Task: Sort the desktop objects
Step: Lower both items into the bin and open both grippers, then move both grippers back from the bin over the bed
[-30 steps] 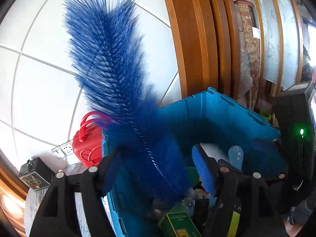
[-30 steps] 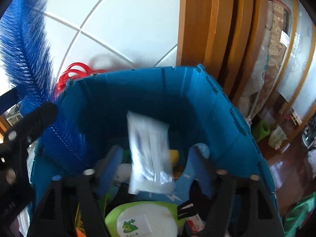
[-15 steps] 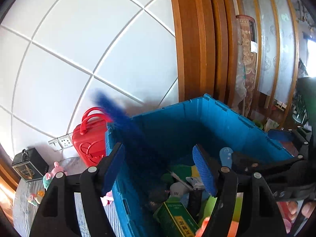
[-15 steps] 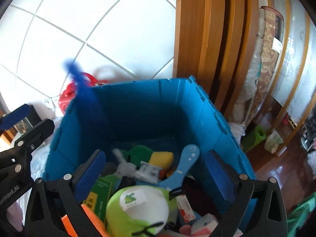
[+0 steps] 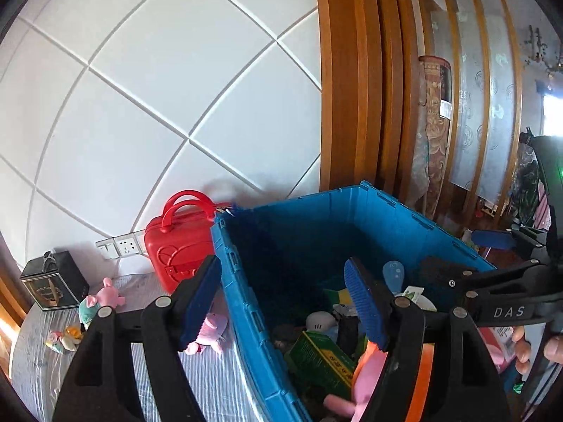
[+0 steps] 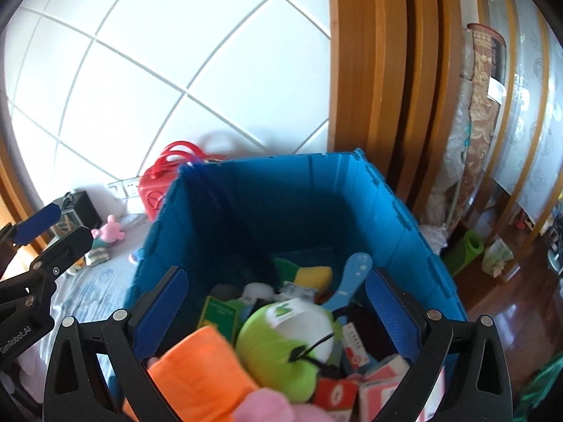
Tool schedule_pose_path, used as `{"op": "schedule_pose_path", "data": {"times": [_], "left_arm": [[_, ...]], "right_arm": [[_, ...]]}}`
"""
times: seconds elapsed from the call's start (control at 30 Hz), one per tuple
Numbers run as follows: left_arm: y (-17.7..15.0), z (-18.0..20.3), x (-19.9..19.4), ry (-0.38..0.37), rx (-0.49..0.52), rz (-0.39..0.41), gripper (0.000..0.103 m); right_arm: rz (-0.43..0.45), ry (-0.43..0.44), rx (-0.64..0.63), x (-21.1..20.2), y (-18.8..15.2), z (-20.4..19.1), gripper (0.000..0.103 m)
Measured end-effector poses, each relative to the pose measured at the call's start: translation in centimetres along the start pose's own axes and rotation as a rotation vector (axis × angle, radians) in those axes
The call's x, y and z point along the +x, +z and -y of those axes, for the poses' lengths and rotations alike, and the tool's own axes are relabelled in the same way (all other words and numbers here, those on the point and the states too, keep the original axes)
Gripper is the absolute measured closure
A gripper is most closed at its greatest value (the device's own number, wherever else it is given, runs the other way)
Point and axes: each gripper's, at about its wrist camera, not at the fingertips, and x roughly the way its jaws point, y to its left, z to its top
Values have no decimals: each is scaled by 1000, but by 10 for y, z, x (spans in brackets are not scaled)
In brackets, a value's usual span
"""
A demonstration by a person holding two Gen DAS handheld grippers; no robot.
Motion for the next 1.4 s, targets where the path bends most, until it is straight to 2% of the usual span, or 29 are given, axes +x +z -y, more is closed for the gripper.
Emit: {"op": "schedule_pose_path", "data": {"times": [0.23,0.5,0.63,0.77,1.0,1.2,1.4], "left_arm": [[-14,-30,-24,15,-20,14,31],[-42,-88,-53,25,-78,31,31],[-68,-135,-77,45,-104,46,31],[-105,-191,-101,74,-119,28,31],[-183,-311,-132,173,-187,-76,31],[-236,-393,-149,261,-260,-151,31],[-271,-451,-159,373,-360,-202,31]], "right_arm": [[-8,-28,-47,-6,-8,-41,0],[21,-31,-111,-24,-21,-113,0],[41,-7,-116,-30,-29,-157,0],[46,45,-106,-30,-45,-214,0],[18,92,-119,-16,-76,-314,0],[-35,96,-144,6,-96,-357,0],[-129,101,-140,57,-110,-370,0]]}}
